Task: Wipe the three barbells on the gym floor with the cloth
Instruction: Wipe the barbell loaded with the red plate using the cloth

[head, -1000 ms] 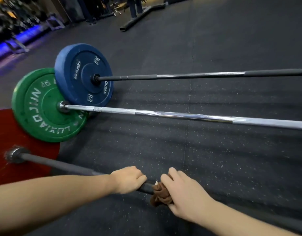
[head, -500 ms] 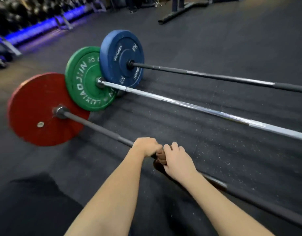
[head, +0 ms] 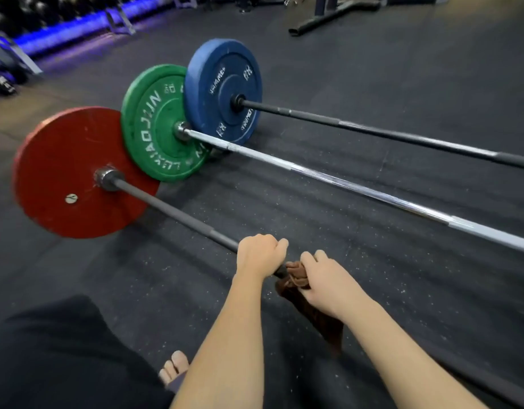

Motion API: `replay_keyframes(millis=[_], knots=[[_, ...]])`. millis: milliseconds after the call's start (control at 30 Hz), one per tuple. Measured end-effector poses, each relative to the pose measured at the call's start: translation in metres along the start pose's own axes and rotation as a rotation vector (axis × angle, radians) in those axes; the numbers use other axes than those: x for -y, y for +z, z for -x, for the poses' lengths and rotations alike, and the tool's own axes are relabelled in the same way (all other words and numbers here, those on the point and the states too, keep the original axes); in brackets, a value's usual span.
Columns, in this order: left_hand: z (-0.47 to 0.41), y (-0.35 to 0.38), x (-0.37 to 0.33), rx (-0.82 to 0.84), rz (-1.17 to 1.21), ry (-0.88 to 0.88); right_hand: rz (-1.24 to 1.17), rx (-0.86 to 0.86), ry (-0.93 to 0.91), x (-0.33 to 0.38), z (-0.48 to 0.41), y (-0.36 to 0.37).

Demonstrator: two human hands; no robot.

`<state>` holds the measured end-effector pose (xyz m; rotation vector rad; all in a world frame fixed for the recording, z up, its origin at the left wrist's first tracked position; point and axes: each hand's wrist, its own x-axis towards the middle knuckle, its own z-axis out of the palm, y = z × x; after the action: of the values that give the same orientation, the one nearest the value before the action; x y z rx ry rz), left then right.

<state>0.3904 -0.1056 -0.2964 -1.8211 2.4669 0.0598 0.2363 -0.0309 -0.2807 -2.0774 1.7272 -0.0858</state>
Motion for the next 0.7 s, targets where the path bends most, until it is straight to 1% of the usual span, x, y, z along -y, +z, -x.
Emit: replay_keyframes(millis=[67,133,200,233,300,333,400,433,500,600,633,700], knots=[[0.000,0.000,0.002,-0.008,0.056,-0.016,0.016,-0.005,0.001,0.007,-0.008,0.003],[-0.003,0.004,-0.002,-0.070,0.165,-0.106,0.015,-0.009,0.004,0.008,-0.015,0.005],[-0.008,0.004,-0.005,-0.143,0.371,-0.252,-0.019,-0.007,-0.004,0.004,-0.015,0.004],[-0.009,0.005,-0.005,-0.206,0.524,-0.329,-0.046,0.006,-0.009,0.001,-0.012,0.002],[-0.009,0.007,-0.005,-0.415,0.775,-0.486,-0.058,0.048,-0.021,-0.007,-0.005,-0.003],[-0.009,0.010,-0.001,-0.549,0.807,-0.581,-0.031,0.070,-0.027,-0.011,-0.001,-0.005],[-0.014,0.021,0.011,-0.757,0.734,-0.788,0.027,0.110,-0.018,-0.018,0.005,-0.011],[-0.018,0.028,0.017,-0.786,0.741,-0.870,0.040,0.120,-0.015,-0.020,0.007,-0.013],[-0.024,0.034,0.021,-0.701,0.922,-0.958,0.065,0.116,-0.030,-0.019,0.007,-0.013],[-0.028,0.032,0.024,-0.600,1.196,-0.993,0.073,0.059,-0.074,-0.004,-0.004,-0.008],[-0.029,0.033,0.024,-0.588,1.273,-0.980,0.062,0.051,-0.082,0.002,-0.010,-0.007],[-0.028,0.037,0.025,-0.623,1.411,-0.958,0.058,0.062,-0.088,0.014,-0.024,-0.004]])
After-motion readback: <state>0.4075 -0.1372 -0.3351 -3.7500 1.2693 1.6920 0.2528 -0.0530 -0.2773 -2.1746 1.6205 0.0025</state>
